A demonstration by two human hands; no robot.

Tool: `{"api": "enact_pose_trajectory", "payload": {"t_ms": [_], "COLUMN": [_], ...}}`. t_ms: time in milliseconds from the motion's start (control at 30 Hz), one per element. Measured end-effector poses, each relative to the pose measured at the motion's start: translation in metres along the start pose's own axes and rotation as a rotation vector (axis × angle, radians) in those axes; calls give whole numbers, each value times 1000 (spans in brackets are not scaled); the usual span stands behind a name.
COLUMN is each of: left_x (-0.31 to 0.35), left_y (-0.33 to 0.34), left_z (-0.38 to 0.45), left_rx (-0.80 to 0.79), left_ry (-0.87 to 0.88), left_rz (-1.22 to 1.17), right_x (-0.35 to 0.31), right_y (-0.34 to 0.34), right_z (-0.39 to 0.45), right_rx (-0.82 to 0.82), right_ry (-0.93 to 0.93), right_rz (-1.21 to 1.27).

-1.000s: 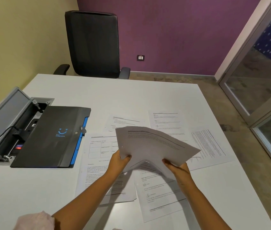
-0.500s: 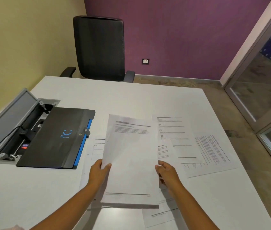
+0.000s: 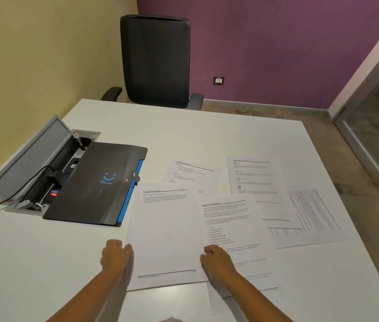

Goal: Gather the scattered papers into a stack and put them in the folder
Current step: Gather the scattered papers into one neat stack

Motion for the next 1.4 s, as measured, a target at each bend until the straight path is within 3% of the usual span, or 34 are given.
{"api": "enact_pose_trajectory", "payload": {"t_ms": [100, 200, 333, 467, 700, 1100, 1300, 1400], "left_x": [1, -1, -1, 15, 57, 65, 55, 53], "left_y": [1, -1, 4, 8, -3, 16, 26, 30], "left_z": [-2, -4, -10, -17, -20, -36, -33, -36], "left_rx": [-223, -386, -506, -494, -472, -479, -448, -311], "left_ry": [-37, -129, -126, 30, 322, 355, 291, 316], "left_rz": [-97, -192, -193, -217, -410, -449, -327, -356], "right_x": [4, 5, 5, 6, -12, -18, -7, -5], "right_y": [5, 11, 7, -12, -46, -40, -18, -12], "right_z": [0, 3, 1, -5, -10, 6, 8, 6], "right_rx": [-11, -98, -111, 60, 150, 66, -72, -43], "right_ry": [-31, -10, -62, -186, -324, -228, -140, -157], "right_rz": [-28, 118, 248, 244, 368, 414, 177, 116]}}
Point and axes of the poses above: each hand's wrist, its own z-axis towards the middle knuckle, its own y-axis out of the palm, x = y × z, the point moved 2 cm from there along z, towards the middle knuckle, and after that the axes turned 13 degrees about -z, right-handed, at the moved point
